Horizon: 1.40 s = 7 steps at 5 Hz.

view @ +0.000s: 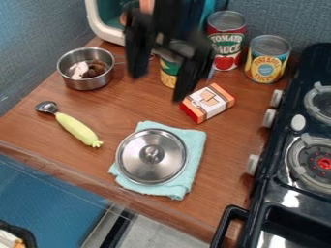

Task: Cover silver bowl

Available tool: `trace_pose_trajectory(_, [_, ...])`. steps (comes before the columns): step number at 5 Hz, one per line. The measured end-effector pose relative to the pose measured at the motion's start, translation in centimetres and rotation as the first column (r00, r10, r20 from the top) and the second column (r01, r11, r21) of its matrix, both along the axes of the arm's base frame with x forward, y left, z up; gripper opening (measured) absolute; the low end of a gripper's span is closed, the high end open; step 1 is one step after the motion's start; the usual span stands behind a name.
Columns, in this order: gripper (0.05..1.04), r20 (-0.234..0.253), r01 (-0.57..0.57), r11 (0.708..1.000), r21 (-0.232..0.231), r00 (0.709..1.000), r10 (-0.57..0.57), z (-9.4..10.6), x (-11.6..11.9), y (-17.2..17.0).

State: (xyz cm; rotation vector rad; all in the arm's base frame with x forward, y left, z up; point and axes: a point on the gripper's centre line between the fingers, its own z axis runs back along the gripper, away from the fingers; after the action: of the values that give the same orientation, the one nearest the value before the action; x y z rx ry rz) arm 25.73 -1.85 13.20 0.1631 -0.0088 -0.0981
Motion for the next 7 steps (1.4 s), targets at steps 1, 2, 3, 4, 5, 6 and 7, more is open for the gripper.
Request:
trace_pose_trajectory(1, [1.001, -0.020, -0.008, 1.000, 0.017, 1.000, 0.008, -2.7, -1.8, 1.5])
trace_pose_trajectory(2, [1.000, -0.014, -0.012, 1.000, 0.009, 1.000, 0.012, -3.9, -3.5, 2.7])
trace_pose_trajectory(3, [1.000, -0.032, -0.019, 1.000, 0.015, 0.999, 0.020, -5.4, -4.6, 4.2])
trace_pose_trajectory(4, [1.000, -0.061, -0.041, 0.999, -0.012, 0.997, 0.040, -6.5, -4.6, 5.2])
trace_pose_trajectory(5, [1.000, -0.078, -0.056, 0.998, -0.016, 0.995, 0.054, -7.2, -3.4, 5.4])
trace_pose_trajectory(6, [1.000, -0.098, -0.087, 0.996, -0.026, 0.992, 0.084, -7.9, -2.2, 5.7])
trace_pose_trajectory(7, [1.000, -0.107, -0.105, 0.994, -0.026, 0.989, 0.102, -8.4, -1.3, 5.8])
